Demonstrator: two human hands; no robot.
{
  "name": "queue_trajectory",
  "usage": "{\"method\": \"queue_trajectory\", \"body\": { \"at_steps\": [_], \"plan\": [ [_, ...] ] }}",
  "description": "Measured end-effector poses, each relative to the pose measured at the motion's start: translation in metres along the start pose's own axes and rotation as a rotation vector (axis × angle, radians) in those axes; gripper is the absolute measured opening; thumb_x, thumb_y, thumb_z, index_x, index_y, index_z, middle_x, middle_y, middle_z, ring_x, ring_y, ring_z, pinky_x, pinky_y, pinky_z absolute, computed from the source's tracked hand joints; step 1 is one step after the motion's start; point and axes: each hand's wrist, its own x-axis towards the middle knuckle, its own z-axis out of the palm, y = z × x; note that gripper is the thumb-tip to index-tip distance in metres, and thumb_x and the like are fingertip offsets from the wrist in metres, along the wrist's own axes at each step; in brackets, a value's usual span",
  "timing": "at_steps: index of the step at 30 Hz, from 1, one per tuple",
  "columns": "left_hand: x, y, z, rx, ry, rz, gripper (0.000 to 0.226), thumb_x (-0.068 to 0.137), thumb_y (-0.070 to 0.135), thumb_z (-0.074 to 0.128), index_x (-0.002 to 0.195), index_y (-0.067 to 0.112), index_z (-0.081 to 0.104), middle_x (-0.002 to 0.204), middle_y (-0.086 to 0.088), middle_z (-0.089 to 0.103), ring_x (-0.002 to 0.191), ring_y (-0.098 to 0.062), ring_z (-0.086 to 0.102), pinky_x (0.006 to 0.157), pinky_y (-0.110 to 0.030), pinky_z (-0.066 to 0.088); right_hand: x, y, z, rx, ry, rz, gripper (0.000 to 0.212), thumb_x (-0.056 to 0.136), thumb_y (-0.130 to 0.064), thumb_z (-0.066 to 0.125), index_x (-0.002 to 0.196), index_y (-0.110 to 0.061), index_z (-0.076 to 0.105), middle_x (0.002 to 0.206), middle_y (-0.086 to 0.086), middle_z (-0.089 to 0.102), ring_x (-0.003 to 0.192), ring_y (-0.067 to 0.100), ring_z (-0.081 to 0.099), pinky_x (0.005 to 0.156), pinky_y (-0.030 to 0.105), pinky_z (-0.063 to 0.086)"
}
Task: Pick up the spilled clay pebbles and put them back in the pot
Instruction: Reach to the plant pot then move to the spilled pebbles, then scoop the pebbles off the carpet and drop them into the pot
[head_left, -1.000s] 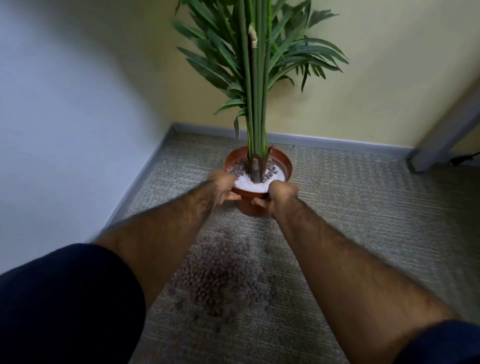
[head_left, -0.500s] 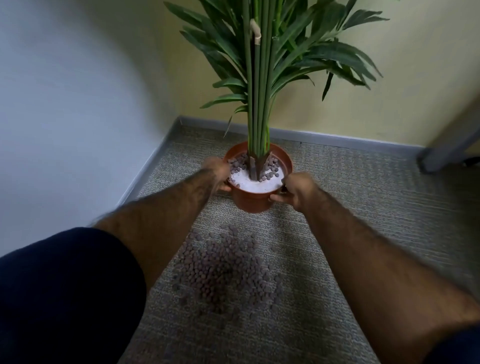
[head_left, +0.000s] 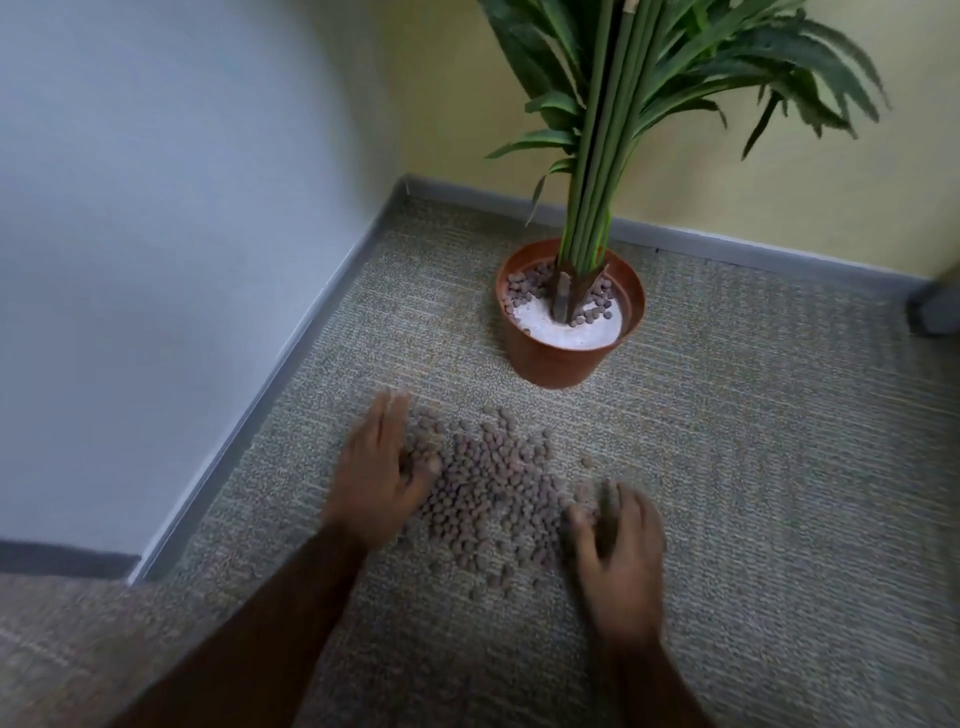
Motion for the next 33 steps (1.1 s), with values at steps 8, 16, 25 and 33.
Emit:
{"method": "queue_trajectory", "body": {
  "at_steps": [8,16,25,33],
  "plan": [
    [-0.108,-0.012,0.063,0.278,-0.107,-0.015,0.113,0.078,0.074,0.055,0.164,0.017,0.011,0.171,-0.018,-0.002,0.157,-0.039,0.000,0.120,-0.066,0.014,-0.052,0.014,0.027,-0.390,-0.105,-0.109,0.100,0.089,-0.076,0.040,0.155,-0.001,0.042,0.161,0.030,0.036,0.150,0.049,0.030,0.121,0.062,0.028],
    [-0.070,0.009,0.071,0.255,-0.099,-0.095,0.105,0.086,0.073,0.045,0.164,0.018,0.001,0.171,-0.015,-0.008,0.157,-0.034,-0.010,0.126,-0.057,0.007,-0.018,-0.013,0.048,-0.382,-0.148,-0.277,0.088,0.095,-0.057,0.059,0.161,-0.006,0.033,0.170,0.024,0.021,0.158,0.041,0.015,0.127,0.055,0.021],
    [-0.040,0.021,0.074,0.290,-0.090,0.072,0.072,0.093,0.055,0.044,0.156,0.019,0.037,0.163,-0.012,0.032,0.150,-0.033,0.029,0.121,-0.057,0.024,0.024,-0.031,0.053,-0.546,-0.112,-0.461,0.060,0.094,-0.049,0.054,0.145,-0.017,0.054,0.149,0.018,0.053,0.132,0.036,0.050,0.103,0.053,0.040],
    [-0.021,0.028,0.076,0.405,0.069,0.162,0.044,0.089,0.046,0.051,0.121,0.017,0.058,0.119,-0.008,0.058,0.102,-0.028,0.055,0.087,-0.044,0.044,0.044,-0.042,0.055,-0.505,-0.058,-0.560,0.020,0.096,-0.034,0.058,0.103,-0.015,0.060,0.107,0.013,0.061,0.087,0.028,0.061,0.060,0.040,0.056]
  ]
}}
